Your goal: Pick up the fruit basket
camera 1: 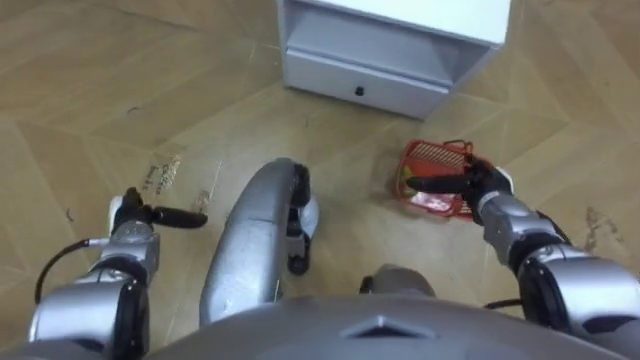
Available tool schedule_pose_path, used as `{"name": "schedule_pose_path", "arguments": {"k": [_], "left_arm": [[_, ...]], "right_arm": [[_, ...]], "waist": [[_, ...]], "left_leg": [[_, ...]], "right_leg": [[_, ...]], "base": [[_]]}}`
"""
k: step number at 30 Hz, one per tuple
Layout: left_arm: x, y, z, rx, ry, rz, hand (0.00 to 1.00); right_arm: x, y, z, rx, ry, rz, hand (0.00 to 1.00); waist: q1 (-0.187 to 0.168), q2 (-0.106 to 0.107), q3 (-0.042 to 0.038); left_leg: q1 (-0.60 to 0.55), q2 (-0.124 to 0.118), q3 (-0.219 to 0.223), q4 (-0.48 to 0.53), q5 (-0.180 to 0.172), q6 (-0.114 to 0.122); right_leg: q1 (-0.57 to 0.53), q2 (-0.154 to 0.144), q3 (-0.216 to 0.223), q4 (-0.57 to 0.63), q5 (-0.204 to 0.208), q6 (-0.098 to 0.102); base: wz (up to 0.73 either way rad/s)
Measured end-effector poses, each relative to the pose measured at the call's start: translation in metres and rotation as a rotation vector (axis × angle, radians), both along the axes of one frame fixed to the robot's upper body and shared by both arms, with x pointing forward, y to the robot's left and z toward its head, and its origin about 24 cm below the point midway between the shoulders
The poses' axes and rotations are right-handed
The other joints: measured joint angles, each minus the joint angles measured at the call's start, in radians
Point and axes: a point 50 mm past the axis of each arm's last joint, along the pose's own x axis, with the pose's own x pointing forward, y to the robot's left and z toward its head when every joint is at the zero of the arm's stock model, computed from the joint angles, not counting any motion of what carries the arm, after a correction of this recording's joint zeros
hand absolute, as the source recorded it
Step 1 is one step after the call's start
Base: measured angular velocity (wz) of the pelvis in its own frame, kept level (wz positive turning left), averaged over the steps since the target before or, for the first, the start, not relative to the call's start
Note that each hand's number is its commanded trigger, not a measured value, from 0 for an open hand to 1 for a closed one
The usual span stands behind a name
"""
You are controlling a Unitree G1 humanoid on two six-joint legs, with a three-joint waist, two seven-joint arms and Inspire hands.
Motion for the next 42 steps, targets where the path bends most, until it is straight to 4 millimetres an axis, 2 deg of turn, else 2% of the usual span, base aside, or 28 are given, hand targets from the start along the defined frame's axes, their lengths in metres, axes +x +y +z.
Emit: {"name": "schedule_pose_path", "arguments": {"k": [2,5,7,10,12,13,15,18,20,23,26,27,29,33,35,42], "left_arm": [[-0.009,-0.002,-0.004,0.0,0.041,-0.015,0.0],[-0.024,0.0,-0.009,-0.004,0.07,0.004,0.0],[-0.029,0.001,-0.01,0.0,0.077,0.009,0.0],[-0.034,0.003,-0.011,0.023,0.072,0.02,0.0],[-0.04,0.003,-0.012,0.031,0.087,0.018,0.0],[-0.047,0.003,-0.014,0.037,0.098,0.01,0.0],[-0.053,0.003,-0.016,0.038,0.105,0.006,0.0],[-0.065,0.004,-0.018,0.055,0.124,0.016,0.0],[-0.074,0.004,-0.019,0.066,0.147,0.009,0.0],[-0.08,0.003,-0.02,0.077,0.159,0.005,0.0],[-0.087,0.003,-0.022,0.076,0.174,-0.002,0.0],[-0.09,0.001,-0.023,0.07,0.181,0.0,0.0],[-0.098,-0.003,-0.025,0.053,0.195,0.011,0.0],[-0.111,-0.003,-0.027,0.032,0.228,0.021,0.0],[-0.111,-0.004,-0.028,0.007,0.233,0.014,0.0],[-0.109,-0.009,-0.03,-0.033,0.253,-0.068,0.0]], "right_arm": [[-0.006,-0.003,-0.002,0.02,0.001,-0.057,0.0],[-0.014,-0.004,-0.005,0.029,0.013,-0.095,0.0],[-0.018,-0.005,-0.007,0.016,0.022,-0.105,0.0],[-0.024,-0.005,-0.009,-0.003,0.034,-0.11,0.0],[-0.022,-0.005,-0.007,-0.022,0.021,-0.119,0.0],[-0.017,-0.005,-0.005,-0.039,0.001,-0.116,0.0],[-0.009,-0.005,0.0,-0.074,-0.038,-0.111,0.0],[0.009,-0.006,0.012,-0.155,-0.114,-0.07,0.0],[0.027,-0.004,0.027,-0.245,-0.203,0.004,0.0],[0.044,-0.002,0.044,-0.333,-0.315,0.051,0.0],[0.055,0.0,0.057,-0.389,-0.391,0.064,0.0],[0.057,-0.002,0.06,-0.401,-0.404,0.064,0.0],[0.061,-0.004,0.068,-0.427,-0.442,0.057,0.0],[0.065,-0.005,0.074,-0.442,-0.482,0.05,0.0],[0.065,-0.006,0.075,-0.444,-0.487,0.051,0.0],[0.063,-0.012,0.073,-0.44,-0.472,0.051,0.0]], "waist": [[-0.005,-0.001,0.0019],[-0.022,-0.012,0.0021],[-0.03,-0.021,-0.0003],[-0.031,-0.032,-0.005],[-0.033,-0.035,-0.0069],[-0.047,-0.037,-0.0079],[-0.061,-0.046,-0.0095],[-0.081,-0.061,-0.0126],[-0.093,-0.06,-0.0129],[-0.105,-0.062,-0.0135],[-0.113,-0.064,-0.0161],[-0.114,-0.056,-0.0145],[-0.115,-0.054,-0.0153],[-0.116,-0.06,-0.0162],[-0.122,-0.065,-0.0152],[-0.124,-0.072,-0.0121]], "left_leg": [[-0.069,-0.004,0.015,0.101,-0.02,0.02],[-0.107,-0.021,0.04,0.19,-0.048,0.023],[-0.123,-0.032,0.051,0.219,-0.055,0.02],[-0.139,-0.034,0.052,0.234,-0.056,0.016],[-0.134,-0.034,0.052,0.234,-0.056,0.015],[-0.132,-0.039,0.052,0.234,-0.057,0.013],[-0.13,-0.042,0.056,0.234,-0.057,0.012],[-0.124,-0.04,0.062,0.239,-0.058,0.009],[-0.119,-0.032,0.066,0.25,-0.065,-0.005],[-0.121,-0.031,0.073,0.269,-0.073,-0.022],[-0.137,-0.03,0.076,0.297,-0.084,-0.045],[-0.138,-0.025,0.07,0.303,-0.086,-0.05],[-0.133,-0.03,0.07,0.289,-0.077,-0.071],[-0.126,-0.037,0.065,0.28,-0.069,-0.086],[-0.125,-0.051,0.054,0.276,-0.065,-0.095],[-0.128,-0.051,0.052,0.274,-0.065,-0.095]], "right_leg": [[-0.028,-0.005,0.005,0.13,-0.03,-0.006],[-0.028,-0.033,0.008,0.249,-0.039,-0.007],[-0.027,-0.05,0.006,0.293,-0.039,-0.007],[-0.03,-0.063,-0.004,0.317,-0.041,-0.003],[-0.029,-0.078,-0.008,0.319,-0.043,-0.001],[-0.022,-0.088,-0.014,0.319,-0.045,0.0],[-0.02,-0.089,-0.009,0.324,-0.048,0.003],[-0.004,-0.089,-0.004,0.329,-0.071,-0.005],[0.006,-0.091,-0.001,0.339,-0.09,-0.016],[0.019,-0.105,-0.001,0.367,-0.11,-0.02],[0.032,-0.106,0.002,0.401,-0.143,-0.033],[0.03,-0.098,0.001,0.404,-0.144,-0.033],[0.029,-0.101,0.022,0.404,-0.147,-0.036],[0.025,-0.103,0.051,0.402,-0.147,-0.037],[0.027,-0.103,0.049,0.4,-0.147,-0.037],[0.03,-0.103,0.028,0.398,-0.147,-0.036]], "base": [[0.23],[0.2],[0.18],[0.07],[-0.05],[0.03],[0.05],[0.0],[-0.06],[-0.01],[0.0],[-0.08],[-0.19],[-0.19],[0.02],[0.06]]}}
